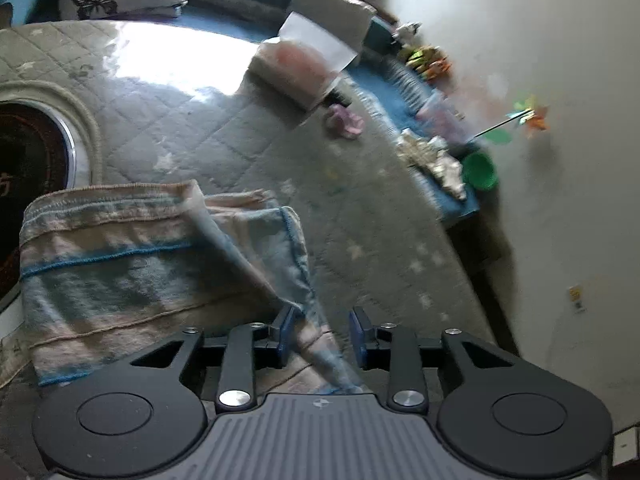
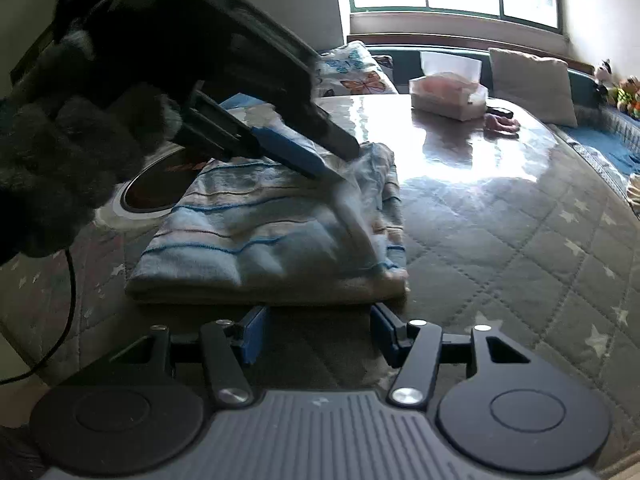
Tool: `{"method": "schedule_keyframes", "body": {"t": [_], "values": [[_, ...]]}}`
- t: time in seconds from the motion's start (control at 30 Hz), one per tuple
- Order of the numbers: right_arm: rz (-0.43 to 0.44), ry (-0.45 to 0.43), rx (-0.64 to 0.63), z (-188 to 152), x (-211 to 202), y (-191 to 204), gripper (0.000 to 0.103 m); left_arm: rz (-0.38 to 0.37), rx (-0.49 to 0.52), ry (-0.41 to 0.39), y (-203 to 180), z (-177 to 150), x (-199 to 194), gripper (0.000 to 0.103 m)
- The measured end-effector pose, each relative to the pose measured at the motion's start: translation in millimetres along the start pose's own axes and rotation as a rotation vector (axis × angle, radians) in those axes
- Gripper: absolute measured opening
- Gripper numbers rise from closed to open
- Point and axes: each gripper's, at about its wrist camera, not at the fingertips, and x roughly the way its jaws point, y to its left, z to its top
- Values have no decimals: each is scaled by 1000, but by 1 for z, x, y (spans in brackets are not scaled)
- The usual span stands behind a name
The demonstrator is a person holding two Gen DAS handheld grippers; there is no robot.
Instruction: Fold clothes
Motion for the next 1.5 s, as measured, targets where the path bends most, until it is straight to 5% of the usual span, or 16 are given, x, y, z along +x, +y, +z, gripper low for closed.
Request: {"method": "schedule_keyframes", "body": {"t": [0.17, 0.33, 0.53, 0.67, 0.9, 1.13, 1.33, 1.5], "values": [[-17, -10, 34, 5, -18, -14, 57, 14, 59, -43, 13, -3, -34, 52], [-29, -63, 45, 27, -27, -26, 57, 124, 97, -80, 39, -14, -61, 54], [21, -73, 86, 66, 8, -39, 56, 285, 115, -84, 67, -39, -74, 56], [28, -56, 99, 86, 41, -43, 54, 329, 74, -82, 86, -43, -77, 56], [8, -11, 142, 104, 82, -51, 46, 349, 41, -102, 99, -31, -72, 56], [4, -22, 147, 111, 89, -50, 9, 367, 42, -106, 103, -22, -61, 57], [26, -102, 130, 124, 71, -45, 6, 383, 42, -109, 106, -15, -51, 56], [3, -32, 202, 116, 98, -66, 12, 406, 51, -117, 107, -12, -50, 56]]}}
